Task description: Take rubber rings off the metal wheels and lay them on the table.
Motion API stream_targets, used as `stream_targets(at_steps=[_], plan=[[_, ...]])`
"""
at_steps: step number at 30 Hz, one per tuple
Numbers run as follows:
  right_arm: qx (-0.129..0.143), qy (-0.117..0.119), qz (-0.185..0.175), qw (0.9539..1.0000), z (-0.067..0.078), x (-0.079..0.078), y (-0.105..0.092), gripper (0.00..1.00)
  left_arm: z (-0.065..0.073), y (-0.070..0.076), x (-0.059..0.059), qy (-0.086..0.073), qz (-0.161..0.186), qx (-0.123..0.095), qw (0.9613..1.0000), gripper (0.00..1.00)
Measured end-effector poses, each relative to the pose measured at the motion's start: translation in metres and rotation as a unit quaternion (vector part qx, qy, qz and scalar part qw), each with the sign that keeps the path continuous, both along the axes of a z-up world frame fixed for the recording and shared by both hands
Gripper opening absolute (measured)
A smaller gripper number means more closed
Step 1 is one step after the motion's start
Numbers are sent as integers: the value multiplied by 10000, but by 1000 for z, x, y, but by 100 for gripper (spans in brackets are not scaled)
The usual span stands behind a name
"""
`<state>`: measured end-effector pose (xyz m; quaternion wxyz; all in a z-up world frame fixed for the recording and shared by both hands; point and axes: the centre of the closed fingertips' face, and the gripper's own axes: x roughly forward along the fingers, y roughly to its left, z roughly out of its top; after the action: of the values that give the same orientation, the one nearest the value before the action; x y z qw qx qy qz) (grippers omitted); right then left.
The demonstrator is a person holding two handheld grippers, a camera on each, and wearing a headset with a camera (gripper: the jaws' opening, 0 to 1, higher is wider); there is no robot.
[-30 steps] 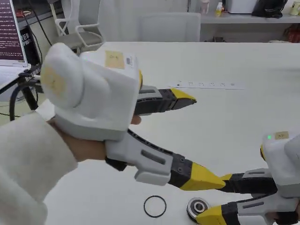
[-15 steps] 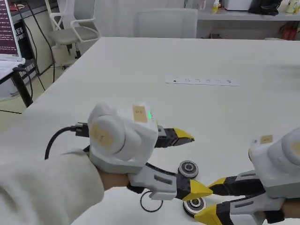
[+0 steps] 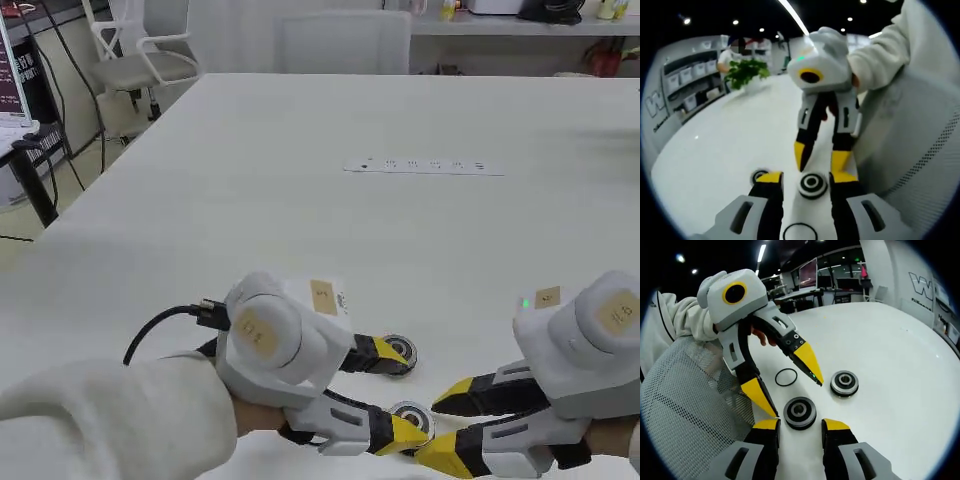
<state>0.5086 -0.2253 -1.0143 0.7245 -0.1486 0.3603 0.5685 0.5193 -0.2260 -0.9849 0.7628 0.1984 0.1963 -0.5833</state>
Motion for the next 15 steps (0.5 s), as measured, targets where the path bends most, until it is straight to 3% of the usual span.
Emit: stream_targets(at_steps=[11, 14, 15], plan=[[-129, -127, 175, 9997, -3, -3, 1, 22, -10, -2, -3, 94, -11, 90, 9999, 23], [-147, -142, 176, 9996, -4, -2, 0, 20, -15, 1, -2, 76, -1, 203, 9998, 22], [-158, -156, 179, 9996, -5, -2, 0, 20, -14, 0, -2, 113, 25, 122, 9999, 21]])
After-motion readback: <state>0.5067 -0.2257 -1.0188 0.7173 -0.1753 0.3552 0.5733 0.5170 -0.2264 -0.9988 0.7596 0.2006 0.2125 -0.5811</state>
